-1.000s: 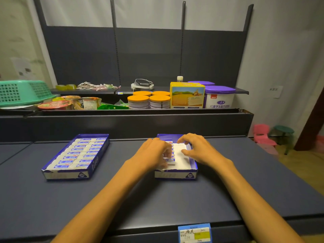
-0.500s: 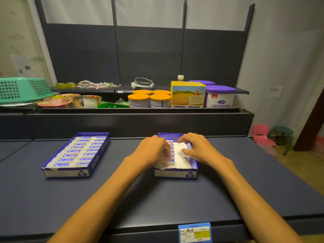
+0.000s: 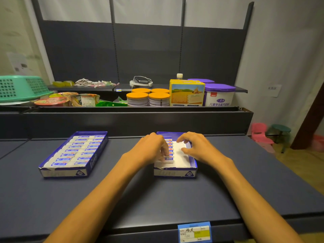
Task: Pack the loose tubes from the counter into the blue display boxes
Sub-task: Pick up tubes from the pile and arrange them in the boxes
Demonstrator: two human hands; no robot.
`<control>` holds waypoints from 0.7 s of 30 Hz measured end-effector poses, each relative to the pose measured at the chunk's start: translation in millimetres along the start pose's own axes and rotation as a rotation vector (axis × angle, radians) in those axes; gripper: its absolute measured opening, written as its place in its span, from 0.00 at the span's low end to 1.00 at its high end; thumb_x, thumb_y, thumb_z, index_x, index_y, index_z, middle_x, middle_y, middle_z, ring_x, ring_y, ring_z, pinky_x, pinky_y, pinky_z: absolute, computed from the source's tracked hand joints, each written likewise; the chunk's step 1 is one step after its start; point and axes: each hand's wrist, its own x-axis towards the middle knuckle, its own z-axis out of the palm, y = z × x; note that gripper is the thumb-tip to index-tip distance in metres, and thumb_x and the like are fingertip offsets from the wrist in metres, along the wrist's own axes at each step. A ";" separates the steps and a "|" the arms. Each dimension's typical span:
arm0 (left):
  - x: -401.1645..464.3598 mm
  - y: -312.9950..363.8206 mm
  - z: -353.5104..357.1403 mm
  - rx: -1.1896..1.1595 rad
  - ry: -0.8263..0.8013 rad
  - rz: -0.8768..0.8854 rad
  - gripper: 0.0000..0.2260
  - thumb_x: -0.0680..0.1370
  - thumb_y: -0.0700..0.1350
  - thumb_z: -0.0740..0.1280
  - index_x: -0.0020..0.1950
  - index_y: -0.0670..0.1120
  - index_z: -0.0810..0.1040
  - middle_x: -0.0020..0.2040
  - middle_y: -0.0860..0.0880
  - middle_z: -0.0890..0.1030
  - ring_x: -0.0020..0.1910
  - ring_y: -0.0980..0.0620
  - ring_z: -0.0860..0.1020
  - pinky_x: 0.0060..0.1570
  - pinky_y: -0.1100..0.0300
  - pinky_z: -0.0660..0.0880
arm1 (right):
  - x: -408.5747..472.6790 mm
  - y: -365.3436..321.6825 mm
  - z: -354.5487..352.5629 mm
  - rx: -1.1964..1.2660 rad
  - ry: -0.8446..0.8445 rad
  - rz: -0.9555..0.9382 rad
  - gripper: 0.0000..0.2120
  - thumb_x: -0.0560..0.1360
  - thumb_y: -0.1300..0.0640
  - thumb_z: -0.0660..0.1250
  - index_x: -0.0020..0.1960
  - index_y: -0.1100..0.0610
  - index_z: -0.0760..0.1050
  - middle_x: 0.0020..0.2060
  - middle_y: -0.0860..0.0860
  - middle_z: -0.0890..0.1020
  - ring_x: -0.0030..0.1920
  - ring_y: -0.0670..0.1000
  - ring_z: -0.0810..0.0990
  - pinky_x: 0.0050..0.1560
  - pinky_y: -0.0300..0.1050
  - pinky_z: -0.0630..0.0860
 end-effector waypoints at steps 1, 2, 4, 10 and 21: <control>0.5 -0.2 0.1 -0.004 -0.003 -0.003 0.12 0.74 0.45 0.73 0.58 0.48 0.83 0.58 0.50 0.82 0.55 0.51 0.79 0.51 0.61 0.76 | 0.1 0.2 0.0 0.000 -0.001 0.000 0.14 0.75 0.56 0.70 0.60 0.49 0.75 0.60 0.47 0.77 0.56 0.45 0.75 0.59 0.44 0.76; 0.8 -0.5 0.5 -0.007 -0.001 -0.004 0.12 0.74 0.45 0.73 0.58 0.48 0.83 0.58 0.50 0.82 0.55 0.51 0.79 0.52 0.60 0.76 | 0.1 0.5 0.2 -0.001 -0.002 0.000 0.14 0.75 0.55 0.70 0.60 0.49 0.75 0.60 0.47 0.76 0.56 0.45 0.74 0.59 0.43 0.76; 1.1 -1.1 1.6 -0.012 0.008 -0.004 0.12 0.74 0.45 0.73 0.57 0.49 0.83 0.58 0.50 0.82 0.55 0.51 0.79 0.53 0.60 0.77 | 0.3 1.1 0.4 -0.001 -0.001 0.003 0.14 0.75 0.55 0.70 0.60 0.48 0.75 0.60 0.47 0.76 0.57 0.46 0.74 0.59 0.44 0.76; -4.4 -10.4 -3.8 -0.055 0.080 0.026 0.14 0.72 0.45 0.75 0.57 0.48 0.82 0.57 0.51 0.82 0.53 0.54 0.79 0.47 0.64 0.76 | -1.0 1.4 -0.7 -0.015 0.020 -0.019 0.16 0.76 0.51 0.69 0.62 0.48 0.73 0.62 0.47 0.75 0.60 0.46 0.73 0.59 0.44 0.75; -61.6 -36.0 -36.1 -0.048 0.380 -0.177 0.18 0.76 0.50 0.70 0.64 0.48 0.76 0.58 0.49 0.80 0.55 0.53 0.77 0.56 0.54 0.77 | -13.8 -23.3 -16.5 0.038 0.052 -0.119 0.20 0.76 0.49 0.69 0.66 0.47 0.70 0.64 0.47 0.74 0.61 0.43 0.71 0.55 0.40 0.73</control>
